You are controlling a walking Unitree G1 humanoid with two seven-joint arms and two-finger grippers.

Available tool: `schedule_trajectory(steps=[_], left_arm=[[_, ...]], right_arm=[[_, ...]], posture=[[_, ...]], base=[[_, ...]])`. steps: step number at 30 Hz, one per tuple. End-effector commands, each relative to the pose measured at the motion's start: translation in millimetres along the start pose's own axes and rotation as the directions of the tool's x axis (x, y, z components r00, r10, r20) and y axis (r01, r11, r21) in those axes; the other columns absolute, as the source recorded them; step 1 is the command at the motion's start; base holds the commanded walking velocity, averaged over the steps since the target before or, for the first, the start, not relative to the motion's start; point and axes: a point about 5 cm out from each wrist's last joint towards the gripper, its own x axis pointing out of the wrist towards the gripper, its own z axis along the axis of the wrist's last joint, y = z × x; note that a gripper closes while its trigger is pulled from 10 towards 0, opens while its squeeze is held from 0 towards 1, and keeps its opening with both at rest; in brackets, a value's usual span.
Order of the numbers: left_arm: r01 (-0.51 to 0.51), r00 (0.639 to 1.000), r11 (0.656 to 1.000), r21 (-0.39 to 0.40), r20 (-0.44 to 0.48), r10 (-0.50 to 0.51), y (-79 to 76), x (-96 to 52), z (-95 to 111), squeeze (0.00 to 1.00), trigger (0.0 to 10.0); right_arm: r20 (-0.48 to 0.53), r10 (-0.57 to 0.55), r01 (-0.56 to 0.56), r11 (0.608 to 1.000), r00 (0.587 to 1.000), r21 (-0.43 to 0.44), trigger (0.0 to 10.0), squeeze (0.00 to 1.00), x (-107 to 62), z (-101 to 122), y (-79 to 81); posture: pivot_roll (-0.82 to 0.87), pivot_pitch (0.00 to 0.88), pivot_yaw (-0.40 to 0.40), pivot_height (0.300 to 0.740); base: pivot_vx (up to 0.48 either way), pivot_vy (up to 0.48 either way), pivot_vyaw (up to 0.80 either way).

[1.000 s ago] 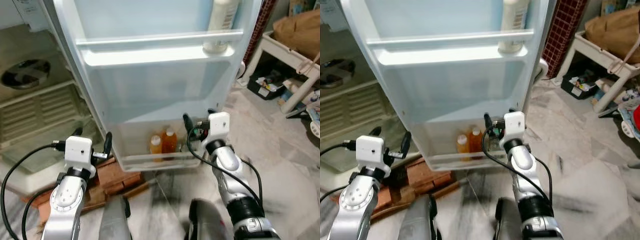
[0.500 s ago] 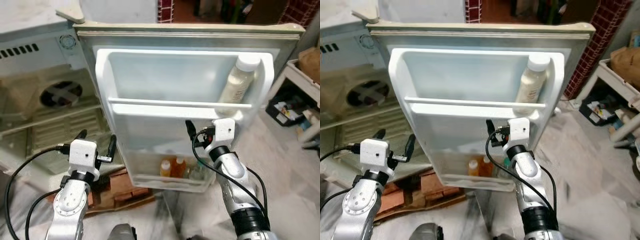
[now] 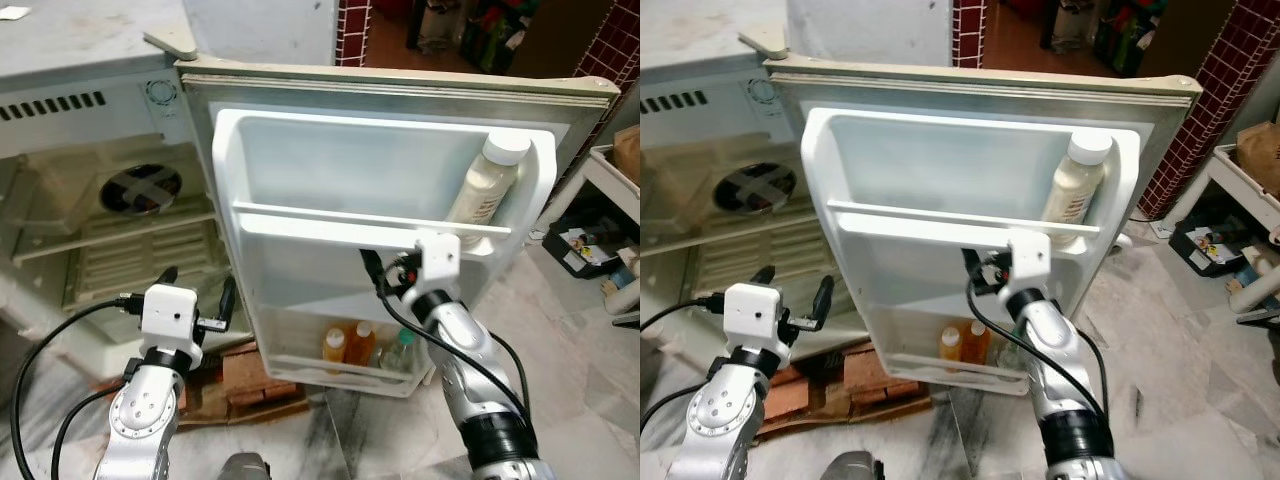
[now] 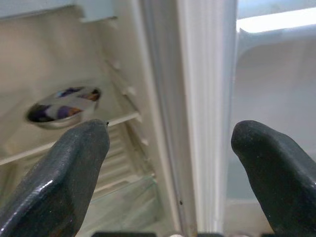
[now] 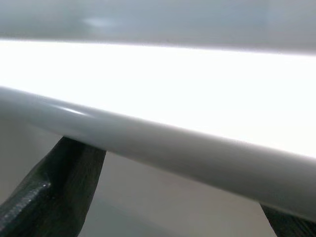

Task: Restocking fridge

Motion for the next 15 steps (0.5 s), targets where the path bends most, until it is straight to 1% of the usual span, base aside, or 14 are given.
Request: schedule_trajectory(steps=[1, 5, 7, 8, 11, 12, 14, 15], left_arm=[[-0.009, 1.0, 1.0, 0.006, -0.019, 0.009, 1.4, -3.7, -0.9, 0.0, 10.0], [-0.015, 0.999, 1.0, 0.009, -0.03, 0.015, 1.8, -7.1, -1.1, 0.0, 10.0], [-0.013, 0.999, 1.0, 0.011, -0.034, 0.014, 1.9, -8.8, -1.4, 0.0, 10.0], [-0.015, 0.999, 1.0, 0.013, -0.04, 0.016, 3.1, -9.6, -2.1, 0.0, 10.0], [-0.018, 0.999, 1.0, 0.013, -0.042, 0.018, 4.4, -9.1, -1.6, 0.0, 10.0], [-0.021, 0.999, 1.0, 0.018, -0.041, 0.022, 5.6, -9.1, -0.5, 0.0, 10.0], [-0.021, 0.999, 0.999, 0.027, -0.035, 0.022, 6.9, -7.9, 1.4, 0.0, 10.0], [-0.028, 0.999, 0.999, 0.028, -0.032, 0.029, 9.3, -6.7, 2.9, 0.0, 10.0]], right_arm=[[0.0, 0.027, -0.027, 1.0, 1.0, 0.003, 10.0, 0.0, -3.0, 2.8, 4.1], [0.0, 0.012, -0.012, 0.999, 1.0, -0.052, 10.0, 0.0, -7.3, 5.1, 2.8], [-0.005, 0.027, -0.027, 1.0, 1.0, -0.014, 10.0, 0.0, -8.6, 4.9, 3.5], [-0.017, 0.018, -0.019, 1.0, 1.0, -0.01, 10.0, 0.0, -8.0, 3.6, 2.3], [-0.017, 0.01, -0.011, 1.0, 1.0, -0.021, 10.0, 0.0, -6.4, 4.1, 1.1], [0.01, 0.02, -0.019, 0.999, 1.0, -0.03, 10.0, 0.0, -5.7, 8.4, 1.7], [0.023, 0.016, -0.015, 0.999, 1.0, -0.045, 10.0, 0.0, -3.6, 11.9, 0.7], [0.028, 0.006, -0.005, 0.999, 1.0, -0.036, 10.0, 0.0, -2.0, 13.5, -1.3]], posture=[[0.02, 0.0, 0.003, 0.74], [0.02, 0.0, -0.005, 0.74], [0.02, 0.0, -0.007, 0.74], [0.02, 0.0, -0.008, 0.74], [0.02, 0.0, -0.009, 0.74], [0.03, 0.012, -0.013, 0.74], [0.03, 0.013, -0.014, 0.74], [0.04, 0.018, -0.014, 0.74]], base=[[-0.375, 0.0, 0.0], [-0.379, 0.0, 0.0], [-0.379, 0.0, 0.0], [-0.386, 0.0, 0.0], [-0.385, 0.0, 0.0], [-0.386, 0.0, 0.0], [-0.373, 0.0, 0.0], [-0.356, 0.0, 0.0]])
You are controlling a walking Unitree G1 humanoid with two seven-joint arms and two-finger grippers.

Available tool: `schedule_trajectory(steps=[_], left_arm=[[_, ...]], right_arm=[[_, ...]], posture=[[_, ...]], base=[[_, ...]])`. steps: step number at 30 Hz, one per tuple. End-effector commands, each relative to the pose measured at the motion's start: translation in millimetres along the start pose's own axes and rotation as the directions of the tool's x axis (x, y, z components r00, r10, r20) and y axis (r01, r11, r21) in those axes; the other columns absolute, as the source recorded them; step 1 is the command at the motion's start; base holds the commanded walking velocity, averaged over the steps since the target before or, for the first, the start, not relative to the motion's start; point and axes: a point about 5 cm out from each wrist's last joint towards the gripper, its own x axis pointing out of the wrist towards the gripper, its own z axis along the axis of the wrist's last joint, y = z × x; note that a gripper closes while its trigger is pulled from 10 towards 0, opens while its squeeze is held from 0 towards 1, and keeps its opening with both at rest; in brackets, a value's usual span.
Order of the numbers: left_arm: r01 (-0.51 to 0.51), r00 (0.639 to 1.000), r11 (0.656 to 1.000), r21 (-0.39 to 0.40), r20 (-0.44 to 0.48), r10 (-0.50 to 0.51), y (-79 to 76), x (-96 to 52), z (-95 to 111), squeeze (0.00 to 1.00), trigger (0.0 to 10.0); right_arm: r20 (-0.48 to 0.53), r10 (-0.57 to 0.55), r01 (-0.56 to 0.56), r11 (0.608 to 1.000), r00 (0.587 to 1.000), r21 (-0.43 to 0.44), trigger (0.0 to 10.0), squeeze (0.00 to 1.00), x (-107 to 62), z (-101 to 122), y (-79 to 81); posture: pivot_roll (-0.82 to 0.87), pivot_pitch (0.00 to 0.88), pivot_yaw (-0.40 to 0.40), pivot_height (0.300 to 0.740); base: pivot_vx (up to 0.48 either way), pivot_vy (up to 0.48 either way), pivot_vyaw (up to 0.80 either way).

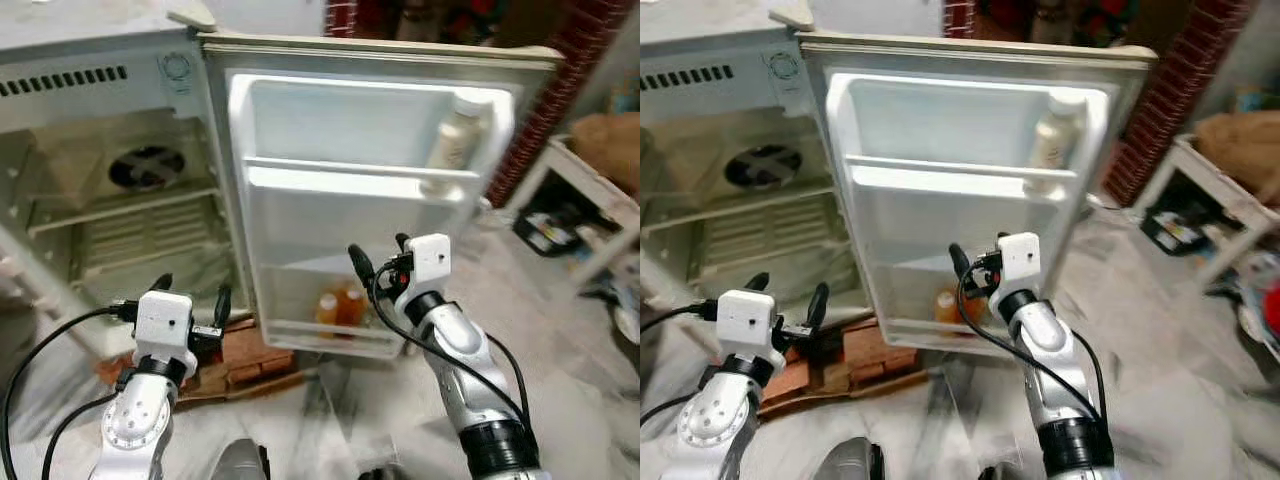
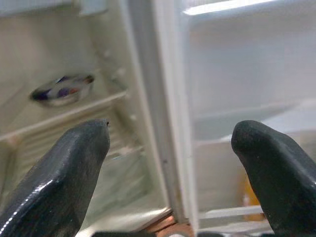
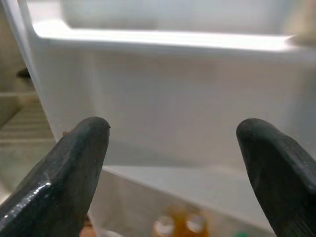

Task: Restocking fridge

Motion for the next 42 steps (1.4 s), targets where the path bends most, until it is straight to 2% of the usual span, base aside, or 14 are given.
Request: schedule_trajectory(steps=[1, 3, 7, 17, 26, 30, 42], left_arm=[[-0.026, 1.0, 1.0, 0.003, 0.002, 0.026, 4.4, -1.4, 2.6, 0.0, 10.0], [-0.028, 1.0, 1.0, 0.003, 0.003, 0.028, 5.3, -1.3, 3.1, 0.0, 10.0], [-0.028, 1.0, 1.0, 0.003, 0.003, 0.028, 5.2, -1.2, 3.7, 0.0, 10.0], [0.007, 1.0, 1.0, -0.007, 0.004, -0.007, 3.3, -1.7, 3.9, 0.0, 10.0], [0.0, 1.0, 1.0, -0.002, 0.013, 0.0, 7.8, 3.0, 6.2, 0.0, 10.0], [-0.001, 1.0, 1.0, -0.004, 0.011, 0.001, 8.4, 2.8, 5.4, 0.0, 10.0], [0.005, 1.0, 1.0, -0.009, 0.012, -0.005, 7.6, 3.1, 4.8, 0.0, 10.0]], right_arm=[[0.026, -0.003, 0.003, 1.0, 1.0, -0.003, 10.0, 0.0, 3.8, 8.6, -2.8], [0.028, 0.001, -0.001, 1.0, 1.0, 0.004, 10.0, 0.0, 4.0, 9.6, -3.0], [0.026, -0.009, 0.01, 0.999, 1.0, -0.04, 10.0, 0.0, 4.1, 11.4, -6.4], [0.021, -0.046, 0.046, 0.999, 0.999, -0.012, 10.0, 0.0, 3.0, 9.5, -7.1], [0.057, 0.008, -0.006, 0.999, 0.998, -0.035, 10.0, 0.0, 7.5, 17.4, -3.9], [0.056, 0.007, -0.005, 1.0, 0.998, -0.029, 10.0, 0.0, 8.1, 17.5, -3.7], [0.064, 0.009, -0.008, 1.0, 0.998, -0.021, 10.0, 0.0, 9.0, 17.8, -4.3]], posture=[[0.04, 0.018, -0.014, 0.74], [0.03, 0.017, -0.014, 0.74], [0.03, 0.019, -0.009, 0.74], [0.02, 0.023, -0.001, 0.74], [0.02, 0.031, 0.0, 0.74], [0.02, 0.029, -0.001, 0.74], [0.02, 0.028, -0.003, 0.74]], base=[[-0.356, 0.0, 0.0], [-0.307, 0.0, 0.0], [0.0, 0.0, 0.0], [0.0, 0.0, 0.0], [0.361, -0.114, 0.15], [0.408, -0.249, 0.7], [0.419, -0.022, 0.0]])
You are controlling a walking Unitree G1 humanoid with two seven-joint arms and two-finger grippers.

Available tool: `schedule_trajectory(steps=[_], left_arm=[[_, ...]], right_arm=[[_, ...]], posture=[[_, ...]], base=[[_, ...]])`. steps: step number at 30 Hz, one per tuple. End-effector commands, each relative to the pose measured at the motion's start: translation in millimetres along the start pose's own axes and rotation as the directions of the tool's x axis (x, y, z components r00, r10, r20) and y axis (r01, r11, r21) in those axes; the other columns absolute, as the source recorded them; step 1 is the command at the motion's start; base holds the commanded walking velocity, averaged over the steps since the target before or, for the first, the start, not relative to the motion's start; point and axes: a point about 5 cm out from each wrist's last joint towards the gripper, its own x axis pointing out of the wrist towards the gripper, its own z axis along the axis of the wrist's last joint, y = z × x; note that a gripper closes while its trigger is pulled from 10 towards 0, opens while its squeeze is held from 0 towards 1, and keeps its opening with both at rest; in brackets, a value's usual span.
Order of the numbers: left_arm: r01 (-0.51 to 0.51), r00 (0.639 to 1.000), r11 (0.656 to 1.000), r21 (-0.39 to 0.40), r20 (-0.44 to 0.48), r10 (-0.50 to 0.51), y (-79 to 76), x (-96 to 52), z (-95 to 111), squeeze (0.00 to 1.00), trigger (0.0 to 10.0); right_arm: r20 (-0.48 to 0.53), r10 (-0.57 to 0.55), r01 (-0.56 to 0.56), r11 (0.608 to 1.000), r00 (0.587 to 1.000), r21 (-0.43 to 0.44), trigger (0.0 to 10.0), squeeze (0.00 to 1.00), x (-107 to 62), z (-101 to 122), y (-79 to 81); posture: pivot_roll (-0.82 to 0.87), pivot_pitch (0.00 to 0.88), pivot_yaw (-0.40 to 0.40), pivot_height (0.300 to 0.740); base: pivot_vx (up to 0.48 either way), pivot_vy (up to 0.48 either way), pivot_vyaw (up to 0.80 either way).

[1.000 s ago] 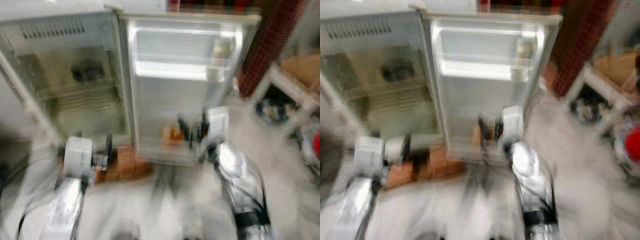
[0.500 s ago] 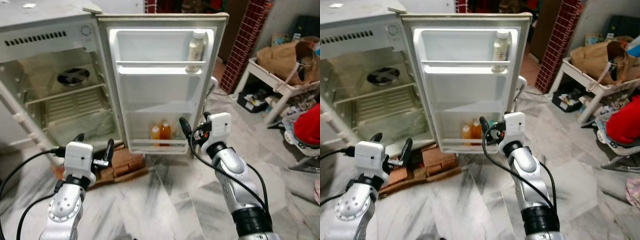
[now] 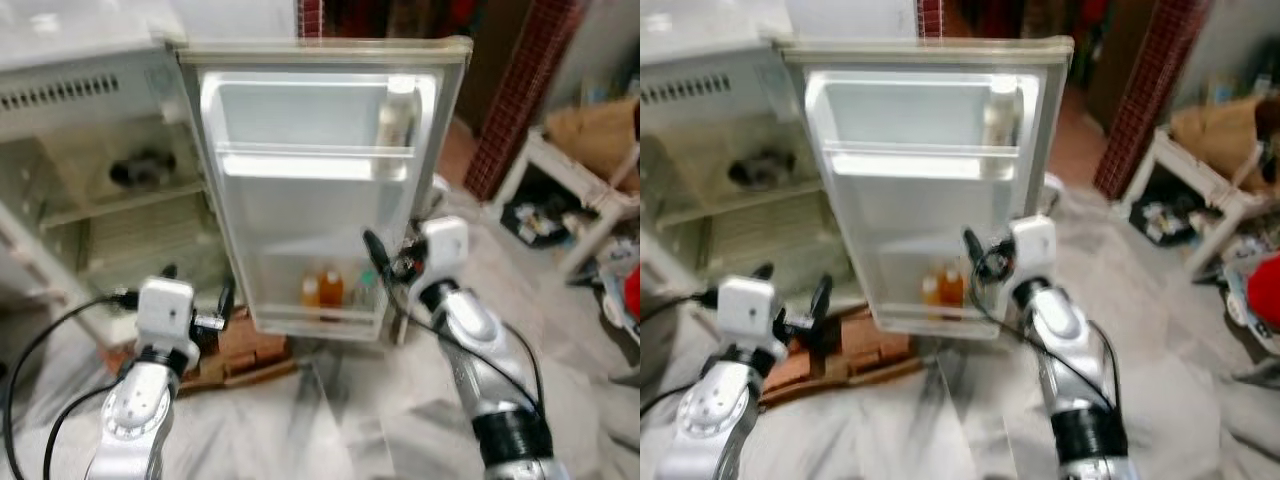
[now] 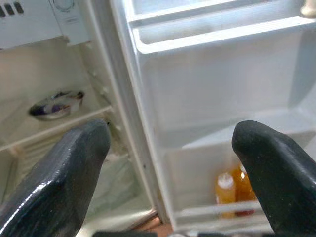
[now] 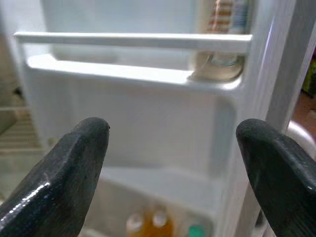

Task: Restocking fridge

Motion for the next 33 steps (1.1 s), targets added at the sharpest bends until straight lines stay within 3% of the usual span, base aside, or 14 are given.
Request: schedule_trajectory(steps=[1, 10, 16, 17, 18, 19, 20, 21, 22, 24, 26, 30, 31, 33], left_arm=[[-0.023, 1.0, 1.0, 0.019, -0.003, 0.024, 7.7, -1.3, -0.2, 0.0, 10.0], [-0.017, 1.0, 0.999, 0.029, 0.004, 0.017, 5.9, -1.2, -1.0, 0.0, 10.0], [-0.017, 1.0, 1.0, 0.022, -0.003, 0.018, 6.1, -1.8, -1.8, 0.0, 10.0], [-0.017, 1.0, 1.0, 0.014, 0.0, 0.017, 6.0, -2.2, -1.5, 0.0, 10.0], [-0.018, 1.0, 1.0, 0.004, 0.002, 0.018, 5.9, -2.7, -1.2, 0.0, 10.0], [-0.018, 1.0, 1.0, 0.004, 0.002, 0.018, 5.9, -2.7, -1.2, 0.0, 10.0], [-0.018, 1.0, 1.0, -0.003, 0.003, 0.018, 5.9, -3.2, -1.1, 0.0, 10.0], [-0.016, 1.0, 1.0, -0.008, 0.004, 0.016, 5.4, -4.1, -1.5, 0.0, 10.0], [-0.016, 1.0, 1.0, -0.008, 0.004, 0.016, 5.4, -4.1, -1.5, 0.0, 10.0], [-0.016, 1.0, 1.0, -0.002, 0.004, 0.016, 5.6, -3.3, -1.4, 0.0, 10.0], [-0.021, 1.0, 1.0, 0.006, 0.004, 0.021, 6.1, -3.5, -1.5, 0.0, 10.0], [-0.033, 0.999, 0.999, 0.02, -0.004, 0.033, 7.5, -5.0, -3.0, 0.0, 10.0], [-0.033, 0.999, 0.999, 0.02, -0.004, 0.033, 7.5, -5.0, -3.0, 0.0, 10.0], [-0.03, 0.999, 0.999, 0.016, -0.011, 0.03, 6.8, -6.3, -5.0, 0.0, 10.0]], right_arm=[[0.024, 0.033, -0.033, 0.999, 0.999, 0.012, 10.0, 0.0, 5.4, 4.4, 9.5], [0.018, 0.027, -0.027, 1.0, 0.999, 0.009, 10.0, 0.0, 2.2, 0.0, 6.8], [-0.016, 0.229, -0.224, 0.962, 0.973, 0.158, 10.0, 0.0, -4.4, -5.7, 23.1], [-0.04, 0.35, -0.332, 0.914, 0.936, 0.232, 10.0, 0.0, -9.7, -8.6, 32.2], [-0.056, 0.498, -0.464, 0.838, 0.865, 0.288, 10.0, 0.0, -20.0, -9.3, 40.2], [-0.056, 0.498, -0.464, 0.838, 0.865, 0.288, 10.0, 0.0, -20.0, -9.3, 40.2], [-0.06, 0.593, -0.546, 0.772, 0.803, 0.327, 10.0, 0.0, -28.1, -9.5, 45.8], [-0.127, 0.729, -0.663, 0.67, 0.673, 0.334, 10.0, 0.0, -45.3, -14.9, 45.9], [-0.127, 0.729, -0.663, 0.67, 0.673, 0.334, 10.0, 0.0, -45.3, -14.9, 45.9], [-0.233, 0.79, -0.732, 0.613, 0.567, 0.298, 10.0, 0.0, -57.2, -25.6, 39.8], [-0.28, 0.784, -0.745, 0.617, 0.554, 0.253, 10.0, 0.0, -59.1, -31.3, 36.3], [-0.349, 0.699, -0.7, 0.699, 0.625, 0.147, 10.0, 0.0, -49.7, -41.5, 25.8], [-0.349, 0.699, -0.7, 0.699, 0.625, 0.147, 10.0, 0.0, -49.7, -41.5, 25.8], [-0.393, 0.621, -0.652, 0.755, 0.678, 0.067, 10.0, 0.0, -40.9, -45.8, 16.7]], posture=[[0.03, 0.022, -0.004, 0.74], [0.03, 0.017, -0.005, 0.74], [0.03, 0.017, -0.007, 0.74], [0.03, 0.016, -0.006, 0.74], [0.03, 0.017, -0.005, 0.74], [0.03, 0.017, -0.005, 0.74], [0.03, 0.017, -0.005, 0.74], [0.03, 0.017, -0.007, 0.74], [0.03, 0.017, -0.007, 0.74], [0.03, 0.029, -0.008, 0.74], [0.03, 0.034, -0.008, 0.74], [0.04, 0.034, -0.007, 0.74], [0.04, 0.034, -0.007, 0.74], [0.04, 0.035, -0.006, 0.74]], base=[[0.39, -0.274, 0.0], [0.222, -0.371, 0.0], [0.044, -0.372, 0.0], [0.0, -0.274, 0.0], [0.0, 0.0, 0.0], [0.0, 0.0, 0.0], [0.0, 0.0, 0.0], [0.0, 0.0, 0.0], [0.0, 0.0, 0.0], [0.0, 0.0, 0.0], [0.0, 0.0, 0.0], [0.0, -0.076, 0.0], [0.0, -0.304, 0.0], [0.0, -0.42, 0.0]])
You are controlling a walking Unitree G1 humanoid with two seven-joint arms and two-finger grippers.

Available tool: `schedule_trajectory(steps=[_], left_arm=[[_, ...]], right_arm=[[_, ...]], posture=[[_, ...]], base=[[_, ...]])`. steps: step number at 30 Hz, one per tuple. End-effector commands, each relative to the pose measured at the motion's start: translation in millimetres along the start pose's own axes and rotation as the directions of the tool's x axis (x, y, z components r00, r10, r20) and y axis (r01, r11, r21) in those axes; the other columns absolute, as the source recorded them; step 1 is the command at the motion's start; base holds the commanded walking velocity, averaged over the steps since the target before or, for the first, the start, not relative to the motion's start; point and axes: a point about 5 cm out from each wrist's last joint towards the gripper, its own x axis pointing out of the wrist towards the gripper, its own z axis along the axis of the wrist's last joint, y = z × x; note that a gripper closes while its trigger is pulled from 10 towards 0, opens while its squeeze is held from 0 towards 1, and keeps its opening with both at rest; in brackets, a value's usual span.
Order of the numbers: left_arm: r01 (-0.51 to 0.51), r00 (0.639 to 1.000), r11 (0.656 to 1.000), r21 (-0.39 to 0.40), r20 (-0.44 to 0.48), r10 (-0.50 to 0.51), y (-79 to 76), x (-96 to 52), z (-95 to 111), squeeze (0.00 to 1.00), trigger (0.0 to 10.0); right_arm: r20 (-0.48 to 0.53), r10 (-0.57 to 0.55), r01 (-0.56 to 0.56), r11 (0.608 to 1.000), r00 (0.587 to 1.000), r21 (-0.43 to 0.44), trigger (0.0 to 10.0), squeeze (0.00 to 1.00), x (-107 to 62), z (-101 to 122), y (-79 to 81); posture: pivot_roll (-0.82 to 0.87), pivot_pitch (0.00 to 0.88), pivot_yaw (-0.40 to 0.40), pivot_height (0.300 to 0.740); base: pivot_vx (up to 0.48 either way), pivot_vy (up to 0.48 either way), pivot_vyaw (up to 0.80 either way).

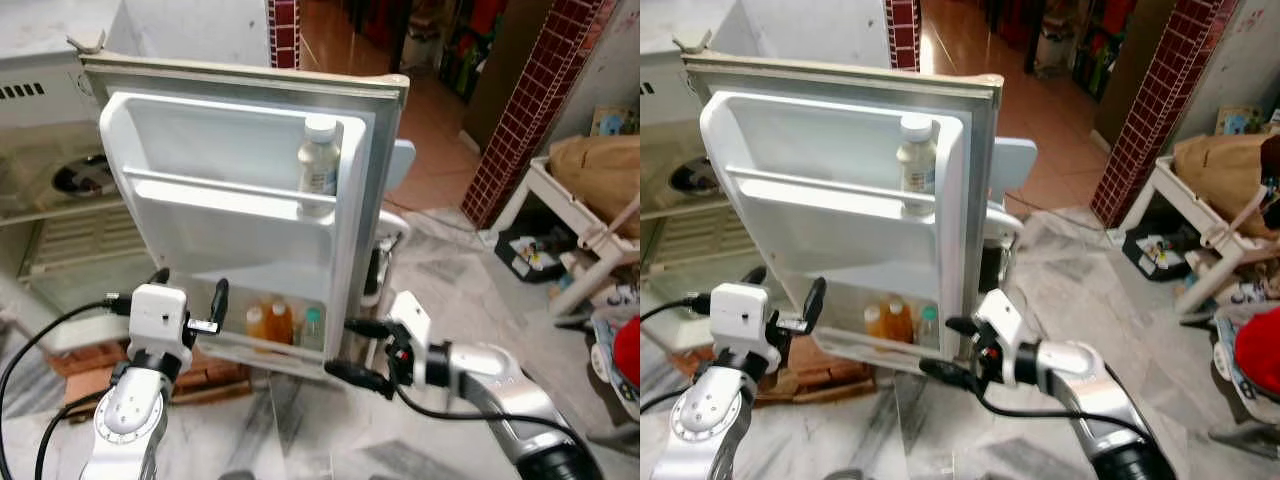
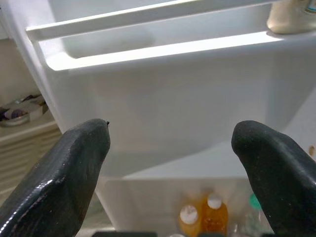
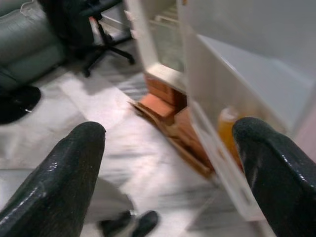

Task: Restocking fridge

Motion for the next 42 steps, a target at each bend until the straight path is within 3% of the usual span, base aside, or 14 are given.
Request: schedule_trajectory(steps=[1, 2, 7, 15, 18, 23, 26, 31, 39, 42], left_arm=[[-0.011, 1.0, 1.0, 0.012, -0.002, 0.011, 2.8, -1.4, -0.5, 0.0, 10.0], [-0.01, 1.0, 1.0, 0.013, -0.006, 0.01, 2.0, -1.8, -1.4, 0.0, 10.0], [-0.012, 1.0, 1.0, 0.013, -0.012, 0.012, 1.4, -2.1, -2.4, 0.0, 10.0], [-0.021, 1.0, 1.0, 0.02, -0.016, 0.021, 1.1, -2.3, -2.8, 0.0, 10.0], [-0.026, 1.0, 0.999, 0.022, -0.015, 0.027, 1.6, -2.6, -3.0, 0.0, 10.0], [-0.08, 0.997, 0.997, 0.002, -0.012, 0.08, 4.4, -3.9, -3.2, 0.0, 10.0], [-0.156, 0.988, 0.986, -0.059, -0.028, 0.154, 10.7, -4.3, -5.1, 0.0, 10.0], [-0.306, 0.952, 0.938, -0.161, -0.072, 0.298, 27.3, -5.6, -10.3, 0.0, 10.0], [-0.267, 0.964, 0.952, -0.148, -0.054, 0.262, 24.6, -5.6, -7.8, 0.0, 10.0], [-0.262, 0.965, 0.952, -0.161, -0.041, 0.258, 24.5, -5.8, -5.5, 0.0, 10.0]], right_arm=[[-0.021, -0.065, 0.064, 0.997, 0.998, -0.052, 10.0, 0.0, -0.4, 2.3, -9.7], [-0.069, -0.167, 0.161, 0.983, 0.984, -0.084, 10.0, 0.0, -0.8, -1.6, -23.2], [-0.112, -0.255, 0.241, 0.963, 0.961, -0.121, 10.0, 0.0, -7.5, 1.5, -37.9], [-0.034, -0.364, 0.355, 0.921, 0.931, -0.159, 10.0, 0.0, -0.8, 13.1, -51.6], [-0.005, -0.384, 0.379, 0.912, 0.923, -0.155, 10.0, 0.0, 0.9, 16.0, -53.1], [0.127, -0.425, 0.44, 0.889, 0.896, -0.127, 10.0, 0.0, 4.5, 32.7, -52.1], [0.173, -0.446, 0.466, 0.878, 0.878, -0.105, 10.0, 0.0, 7.6, 37.2, -49.6], [0.224, -0.458, 0.486, 0.869, 0.86, -0.09, 10.0, 0.0, 15.9, 40.0, -42.8], [0.262, -0.539, 0.567, 0.823, 0.8, -0.038, 10.0, 0.0, 15.2, 41.5, -41.5], [0.259, -0.611, 0.636, 0.771, 0.748, -0.018, 10.0, 0.0, 11.0, 39.4, -47.4]], posture=[[0.04, 0.035, -0.006, 0.74], [0.03, 0.037, -0.006, 0.74], [0.03, 0.035, -0.009, 0.74], [0.04, 0.034, -0.013, 0.74], [0.04, 0.034, -0.013, 0.74], [0.04, 0.034, -0.013, 0.74], [0.04, 0.034, -0.013, 0.74], [0.04, 0.035, -0.014, 0.74], [0.04, 0.037, -0.017, 0.74], [0.04, 0.037, -0.019, 0.74]], base=[[0.0, -0.42, 0.0], [0.0, -0.48, 0.0], [0.0, -0.48, 0.0], [0.0, -0.48, 0.0], [0.0, -0.455, 0.0], [0.0, -0.049, 0.42], [0.0, 0.0, 0.79], [0.0, 0.0, 0.78], [0.0, 0.0, 0.74], [0.0, 0.0, 0.0]])
